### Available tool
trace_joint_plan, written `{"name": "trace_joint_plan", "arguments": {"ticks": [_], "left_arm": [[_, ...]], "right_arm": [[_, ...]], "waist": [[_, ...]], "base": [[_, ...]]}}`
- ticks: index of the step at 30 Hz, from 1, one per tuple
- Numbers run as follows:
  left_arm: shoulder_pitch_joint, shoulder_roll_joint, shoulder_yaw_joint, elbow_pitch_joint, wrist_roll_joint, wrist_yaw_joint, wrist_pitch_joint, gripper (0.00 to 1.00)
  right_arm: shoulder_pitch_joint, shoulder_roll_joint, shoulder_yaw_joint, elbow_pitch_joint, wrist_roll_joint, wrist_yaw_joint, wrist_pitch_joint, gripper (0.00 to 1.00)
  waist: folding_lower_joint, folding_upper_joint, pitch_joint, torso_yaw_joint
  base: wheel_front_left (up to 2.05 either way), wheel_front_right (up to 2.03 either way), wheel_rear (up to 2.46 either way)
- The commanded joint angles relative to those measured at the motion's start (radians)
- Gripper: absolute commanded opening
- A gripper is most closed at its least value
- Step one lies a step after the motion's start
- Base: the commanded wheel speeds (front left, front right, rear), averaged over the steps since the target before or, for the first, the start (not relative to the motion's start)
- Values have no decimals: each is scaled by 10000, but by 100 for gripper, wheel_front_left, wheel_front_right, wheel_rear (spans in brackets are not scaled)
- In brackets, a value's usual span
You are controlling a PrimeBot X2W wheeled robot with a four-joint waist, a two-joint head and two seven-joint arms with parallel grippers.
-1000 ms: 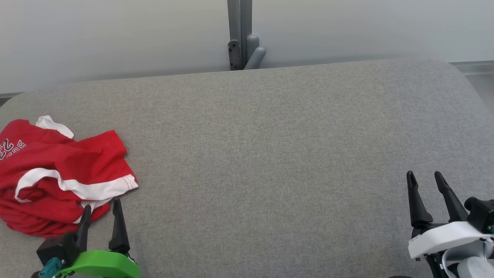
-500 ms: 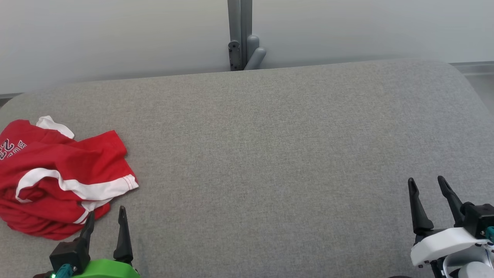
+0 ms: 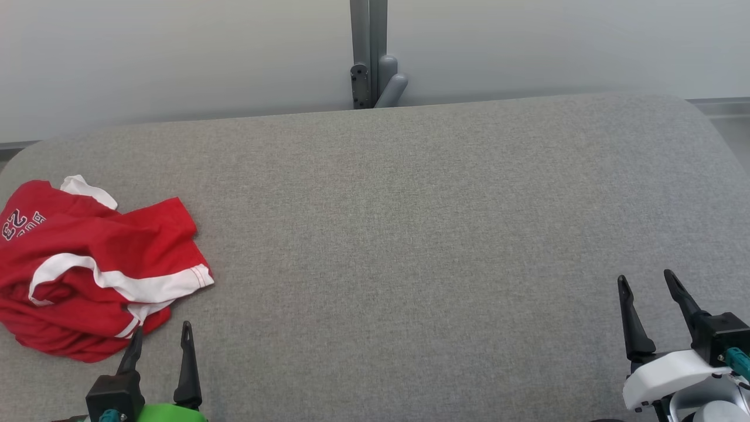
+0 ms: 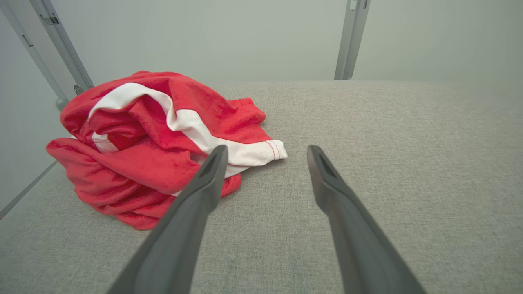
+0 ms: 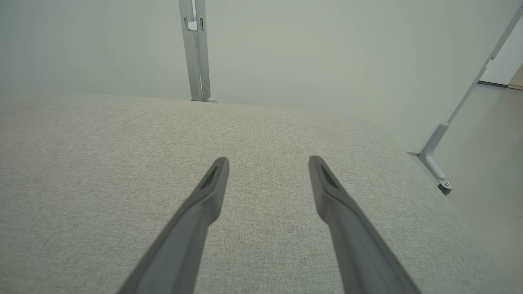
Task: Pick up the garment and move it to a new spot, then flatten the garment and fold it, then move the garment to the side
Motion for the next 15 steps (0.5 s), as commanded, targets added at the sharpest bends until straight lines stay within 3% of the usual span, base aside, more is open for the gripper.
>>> {"name": "trace_joint_plan", "arguments": {"ticks": [1,15], "left_arm": [[146,-31,38,-7,164,15,-80,100],[161,-260,583,64,528,-230,-271,100]], "right_arm": [[173,4,-44,-28,-221,0,-66,100],[194,235,39,-143,-278,-1,-80,100]], "waist": [[0,0,-9,4],[0,0,-25,18]], "base": [[0,0,0],[0,0,0]]}}
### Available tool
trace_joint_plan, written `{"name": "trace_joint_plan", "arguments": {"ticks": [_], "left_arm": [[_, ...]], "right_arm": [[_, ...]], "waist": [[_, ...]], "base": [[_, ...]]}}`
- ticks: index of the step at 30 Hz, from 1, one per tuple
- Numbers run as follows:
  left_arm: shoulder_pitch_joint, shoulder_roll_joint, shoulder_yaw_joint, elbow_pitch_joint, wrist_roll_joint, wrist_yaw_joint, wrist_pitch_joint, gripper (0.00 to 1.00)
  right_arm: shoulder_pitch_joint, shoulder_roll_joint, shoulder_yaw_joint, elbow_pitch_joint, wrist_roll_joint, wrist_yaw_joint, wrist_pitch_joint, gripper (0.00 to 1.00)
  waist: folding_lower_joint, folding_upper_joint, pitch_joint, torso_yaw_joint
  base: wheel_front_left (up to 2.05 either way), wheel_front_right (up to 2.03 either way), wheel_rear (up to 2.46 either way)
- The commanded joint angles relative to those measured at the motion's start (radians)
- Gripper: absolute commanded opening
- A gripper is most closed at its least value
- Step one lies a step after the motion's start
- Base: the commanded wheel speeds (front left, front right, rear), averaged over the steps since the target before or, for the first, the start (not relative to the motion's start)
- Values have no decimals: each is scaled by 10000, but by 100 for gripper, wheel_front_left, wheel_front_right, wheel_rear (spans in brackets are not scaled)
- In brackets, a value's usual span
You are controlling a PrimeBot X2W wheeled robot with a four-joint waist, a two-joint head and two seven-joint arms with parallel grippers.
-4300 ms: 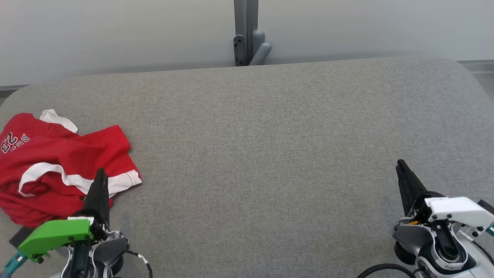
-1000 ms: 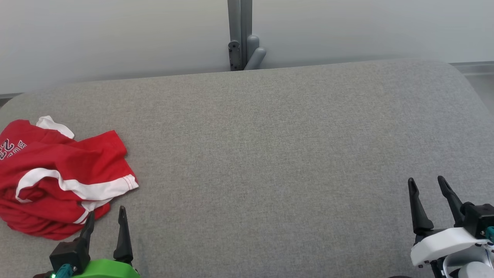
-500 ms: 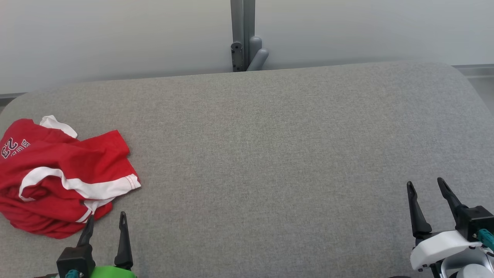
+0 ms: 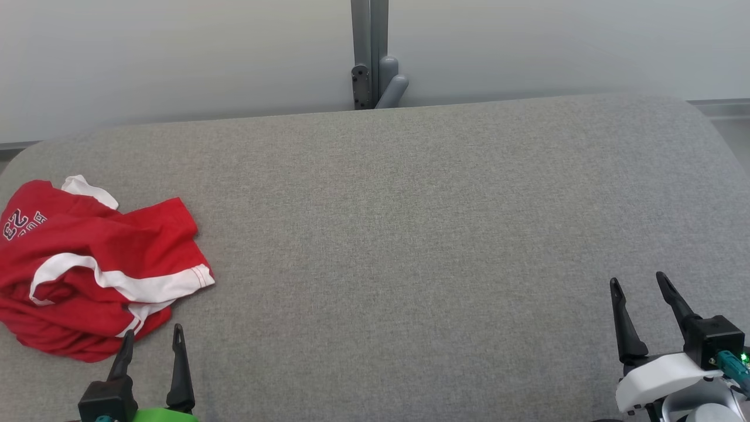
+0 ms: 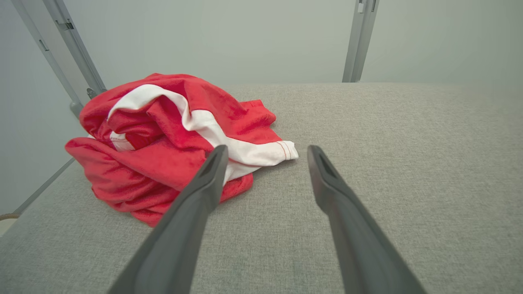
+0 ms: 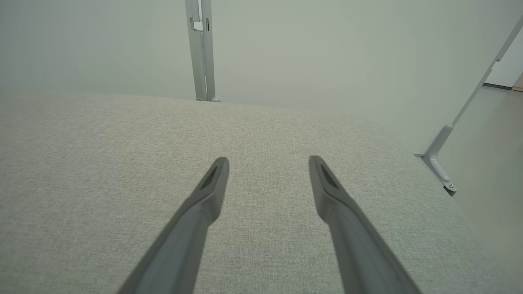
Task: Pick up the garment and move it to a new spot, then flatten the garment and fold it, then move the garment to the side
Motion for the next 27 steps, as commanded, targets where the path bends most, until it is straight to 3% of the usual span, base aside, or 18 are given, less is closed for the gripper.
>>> {"name": "trace_joint_plan", "arguments": {"ticks": [1,27], "left_arm": [[25,-39,51,38,21,-61,-33,100],[-114,-220,345,45,88,-255,-33,100]], "right_arm": [[74,18,9,-37,71,-3,-67,100],[-76,19,76,-123,378,-3,-67,100]], "waist": [[0,0,-1,-6],[0,0,-31,-59]], "base": [[0,0,0],[0,0,0]]}}
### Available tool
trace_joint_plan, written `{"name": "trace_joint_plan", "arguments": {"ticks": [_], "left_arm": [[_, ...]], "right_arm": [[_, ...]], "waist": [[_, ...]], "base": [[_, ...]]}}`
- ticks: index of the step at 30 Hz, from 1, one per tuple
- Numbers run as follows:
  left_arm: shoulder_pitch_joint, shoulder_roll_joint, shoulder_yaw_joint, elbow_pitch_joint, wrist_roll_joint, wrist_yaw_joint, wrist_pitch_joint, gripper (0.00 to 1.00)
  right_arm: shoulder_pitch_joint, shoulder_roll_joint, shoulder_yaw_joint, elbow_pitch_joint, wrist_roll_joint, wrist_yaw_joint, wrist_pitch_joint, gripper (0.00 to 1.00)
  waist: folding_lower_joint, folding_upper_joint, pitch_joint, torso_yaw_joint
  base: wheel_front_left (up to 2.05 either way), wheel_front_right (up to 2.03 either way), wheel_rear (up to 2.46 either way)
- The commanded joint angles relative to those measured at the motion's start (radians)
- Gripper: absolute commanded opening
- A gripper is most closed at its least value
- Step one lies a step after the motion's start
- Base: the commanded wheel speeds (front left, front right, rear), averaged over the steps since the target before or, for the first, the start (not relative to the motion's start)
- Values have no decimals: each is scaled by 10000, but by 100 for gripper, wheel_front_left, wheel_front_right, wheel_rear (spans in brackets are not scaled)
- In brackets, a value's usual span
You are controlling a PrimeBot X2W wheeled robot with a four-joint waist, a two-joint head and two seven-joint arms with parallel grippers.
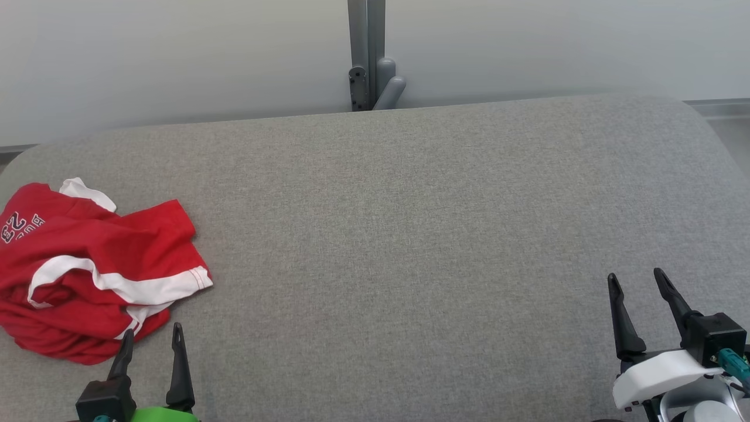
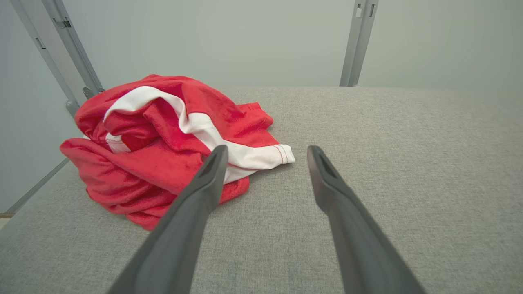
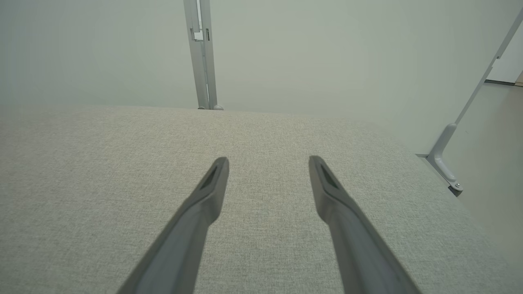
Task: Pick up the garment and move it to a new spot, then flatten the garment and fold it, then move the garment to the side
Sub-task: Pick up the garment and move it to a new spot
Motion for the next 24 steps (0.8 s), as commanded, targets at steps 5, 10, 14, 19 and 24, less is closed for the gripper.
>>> {"name": "trace_joint_plan", "arguments": {"ticks": [5,10,14,19,24], "left_arm": [[-75,-7,49,56,24,-29,-33,100],[-80,-13,63,64,49,-30,-33,100],[-97,-17,65,57,58,-41,-33,100],[-163,-17,38,79,49,-67,-33,100],[-220,-12,15,105,105,-66,-32,100]], "right_arm": [[-21,-33,5,17,33,-3,-65,100],[12,-5,25,33,47,-3,-65,100],[7,24,54,45,42,-3,-65,100],[14,51,82,9,18,-3,-65,100],[128,92,172,-11,18,-3,-65,100]], "waist": [[0,0,-17,0],[0,0,-24,2],[0,0,1,11],[0,0,29,216],[0,0,2,947]], "base": [[0,0,0],[0,0,0],[0,0,0],[0,0,0],[0,0,0]]}}
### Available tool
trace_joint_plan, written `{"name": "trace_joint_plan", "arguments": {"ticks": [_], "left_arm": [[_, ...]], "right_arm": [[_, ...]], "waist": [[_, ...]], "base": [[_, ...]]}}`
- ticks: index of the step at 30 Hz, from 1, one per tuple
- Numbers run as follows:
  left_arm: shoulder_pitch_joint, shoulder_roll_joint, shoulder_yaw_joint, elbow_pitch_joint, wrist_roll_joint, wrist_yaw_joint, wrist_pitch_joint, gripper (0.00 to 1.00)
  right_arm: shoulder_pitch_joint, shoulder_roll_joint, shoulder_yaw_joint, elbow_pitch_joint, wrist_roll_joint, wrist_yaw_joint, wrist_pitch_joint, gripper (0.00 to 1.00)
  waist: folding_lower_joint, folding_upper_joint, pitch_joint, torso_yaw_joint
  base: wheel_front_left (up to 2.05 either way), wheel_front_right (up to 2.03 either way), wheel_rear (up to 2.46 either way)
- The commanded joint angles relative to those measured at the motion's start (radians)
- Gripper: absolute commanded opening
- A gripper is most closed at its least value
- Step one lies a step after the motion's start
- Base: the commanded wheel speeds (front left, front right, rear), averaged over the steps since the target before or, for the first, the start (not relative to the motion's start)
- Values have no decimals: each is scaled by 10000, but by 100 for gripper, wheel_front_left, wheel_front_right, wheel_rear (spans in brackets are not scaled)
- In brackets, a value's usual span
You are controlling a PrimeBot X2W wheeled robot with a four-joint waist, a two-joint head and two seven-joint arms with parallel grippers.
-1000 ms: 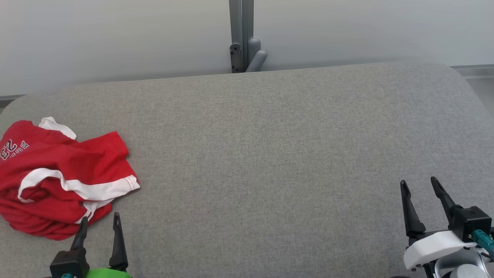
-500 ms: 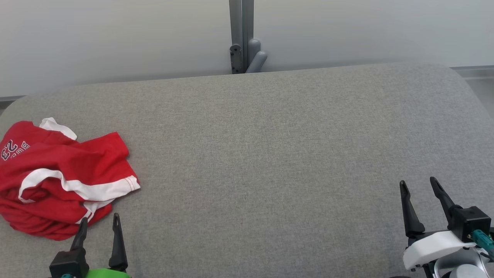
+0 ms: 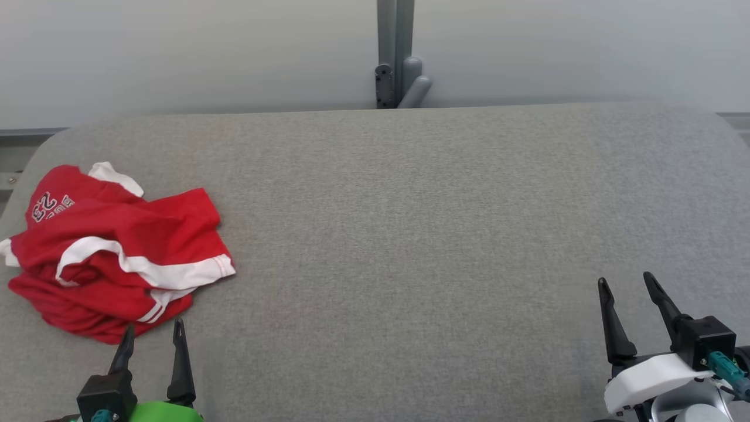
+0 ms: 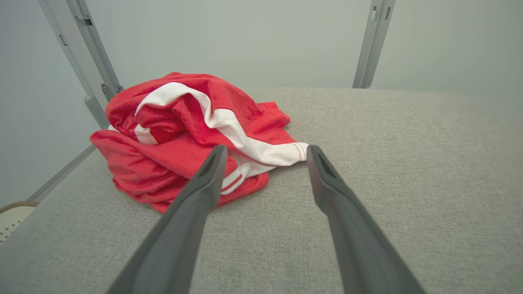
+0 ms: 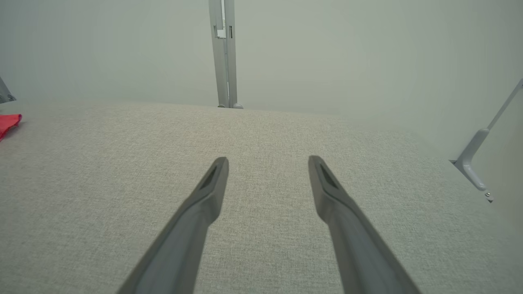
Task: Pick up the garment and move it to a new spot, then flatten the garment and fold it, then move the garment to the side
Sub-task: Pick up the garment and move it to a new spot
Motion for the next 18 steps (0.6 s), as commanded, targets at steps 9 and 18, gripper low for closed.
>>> {"name": "trace_joint_plan", "arguments": {"ticks": [9,18], "left_arm": [[296,53,404,16,-4,46,-19,100],[461,33,756,-298,-155,135,-19,100]], "right_arm": [[-109,128,496,53,33,-3,-65,100],[-343,147,1010,25,76,-3,-64,100]], "waist": [[0,0,-136,2268],[0,0,2,2807]], "base": [[0,0,0],[0,0,0]]}}
